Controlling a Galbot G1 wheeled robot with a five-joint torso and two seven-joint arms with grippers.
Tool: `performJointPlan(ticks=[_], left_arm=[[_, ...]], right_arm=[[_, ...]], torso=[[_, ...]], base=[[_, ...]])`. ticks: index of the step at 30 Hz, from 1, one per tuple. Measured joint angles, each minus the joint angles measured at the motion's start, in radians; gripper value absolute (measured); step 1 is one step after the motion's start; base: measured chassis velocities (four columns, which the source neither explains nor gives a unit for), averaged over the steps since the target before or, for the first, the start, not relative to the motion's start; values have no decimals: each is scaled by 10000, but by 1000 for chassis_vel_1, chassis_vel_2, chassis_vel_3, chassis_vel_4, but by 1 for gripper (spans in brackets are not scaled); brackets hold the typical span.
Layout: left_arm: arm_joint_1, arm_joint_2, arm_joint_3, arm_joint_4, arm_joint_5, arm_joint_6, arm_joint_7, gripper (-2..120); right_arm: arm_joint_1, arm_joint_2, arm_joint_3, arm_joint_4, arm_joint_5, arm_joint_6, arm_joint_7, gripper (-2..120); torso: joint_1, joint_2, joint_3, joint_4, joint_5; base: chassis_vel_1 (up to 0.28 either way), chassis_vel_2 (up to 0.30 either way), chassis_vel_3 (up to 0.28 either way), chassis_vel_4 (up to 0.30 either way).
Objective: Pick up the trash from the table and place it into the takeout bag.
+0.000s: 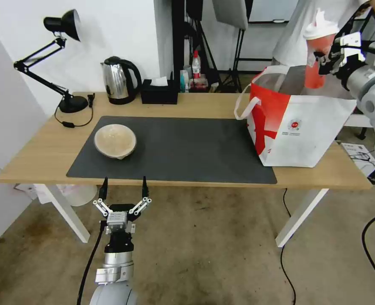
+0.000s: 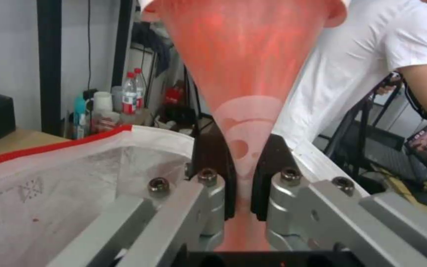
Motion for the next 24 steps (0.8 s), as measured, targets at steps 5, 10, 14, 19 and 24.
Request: performJointPlan(ticks=[5,10,14,19,24], left_arm=[[-2,-7,-19,13,-7,-6,-3,100],[-21,-30,-22,23,-11,-8,-5,100],[-26,-42,-33,33,-12,-15,-6,100],[-21,-46,-85,34,-30,-34,-8,100],[-17,-30,-156,37,-77,-49,-10,100]], right_arm=[[86,-33,-46,-95,-45,-1,-64,4],[224,-39,-189,-294,-247,5,-199,4],[288,-2,-268,-424,-350,19,-242,4],[382,73,-406,-628,-471,37,-304,4],[501,238,-587,-894,-640,52,-356,4]], torso=[[0,0,0,0,0],[0,0,-1,-1,0],[0,0,-1,0,0],[0,0,-1,0,0],[0,0,0,0,0]], base=[[0,0,0,0],[0,0,0,0],[0,0,0,0],[0,0,0,0],[0,0,0,0]])
